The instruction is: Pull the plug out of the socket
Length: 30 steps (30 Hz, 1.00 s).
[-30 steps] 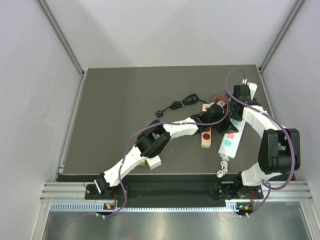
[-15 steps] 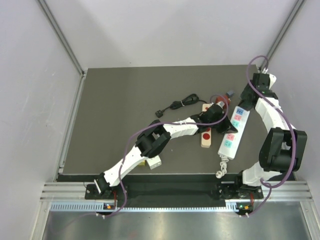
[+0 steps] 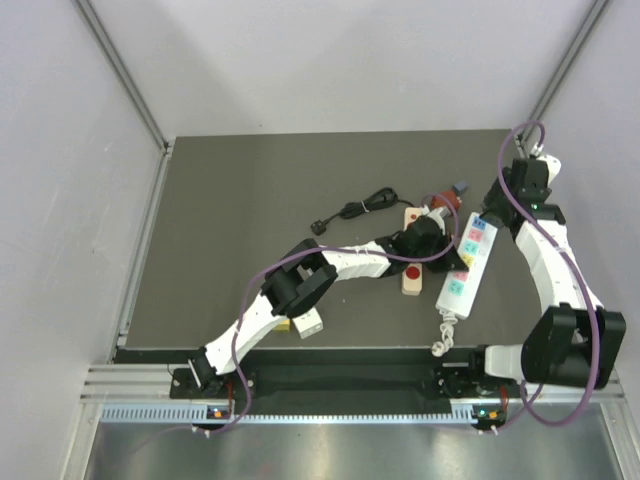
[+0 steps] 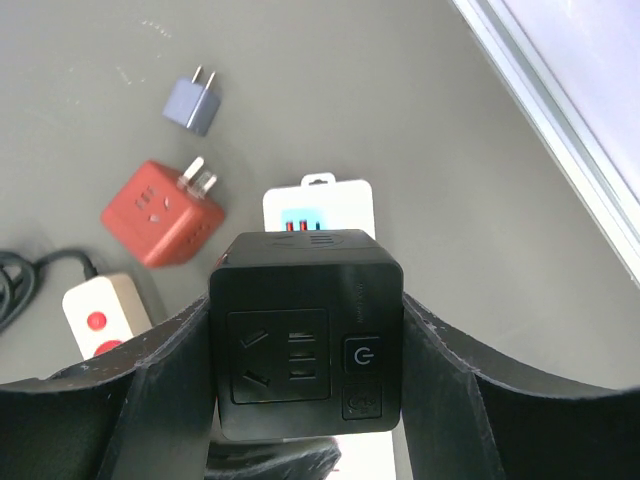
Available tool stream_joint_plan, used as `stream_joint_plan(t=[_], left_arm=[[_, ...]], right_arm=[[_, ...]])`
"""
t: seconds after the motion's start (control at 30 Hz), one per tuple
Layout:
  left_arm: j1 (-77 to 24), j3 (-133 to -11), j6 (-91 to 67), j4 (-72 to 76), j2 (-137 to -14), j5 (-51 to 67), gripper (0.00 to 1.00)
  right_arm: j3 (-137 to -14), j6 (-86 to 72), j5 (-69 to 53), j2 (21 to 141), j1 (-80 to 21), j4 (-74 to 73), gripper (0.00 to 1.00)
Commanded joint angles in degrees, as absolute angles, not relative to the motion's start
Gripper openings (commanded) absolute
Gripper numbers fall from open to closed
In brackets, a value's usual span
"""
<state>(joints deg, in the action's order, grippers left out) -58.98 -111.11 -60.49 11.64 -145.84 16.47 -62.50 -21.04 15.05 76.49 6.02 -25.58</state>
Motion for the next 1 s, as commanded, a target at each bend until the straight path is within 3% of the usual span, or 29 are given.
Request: stream_joint_plan(t=[0.0, 0.2, 0.63, 0.73, 0.97], left_arm=[[-59.1, -102.6, -54.3, 12.6, -138.6, 15.6, 0.00], [-57.8, -87.1, -53.0, 22.1, -124.2, 18.0, 0.00], [-49.2, -52.3, -46.1, 14.4, -85.1, 9.6, 0.00], [-44.5, -46.8, -46.0, 9.6, -73.9, 6.3, 0.00], [-41.0, -42.3, -44.5, 0.3, -60.0, -2.3, 0.00]], right_arm=[[-59.5, -20.9, 14.6, 71.6, 4.7, -20.2, 0.00], [-51.0, -20.2, 13.1, 62.4, 0.4, -11.4, 0.00], [-23.9, -21.7, 23.9, 48.4, -36.0, 16.8, 0.00], [-20.7, -20.6, 27.4, 49.7, -43.6, 23.4, 0.00], [-17.1, -19.4, 40.9, 59.2, -58.8, 36.7, 0.00]])
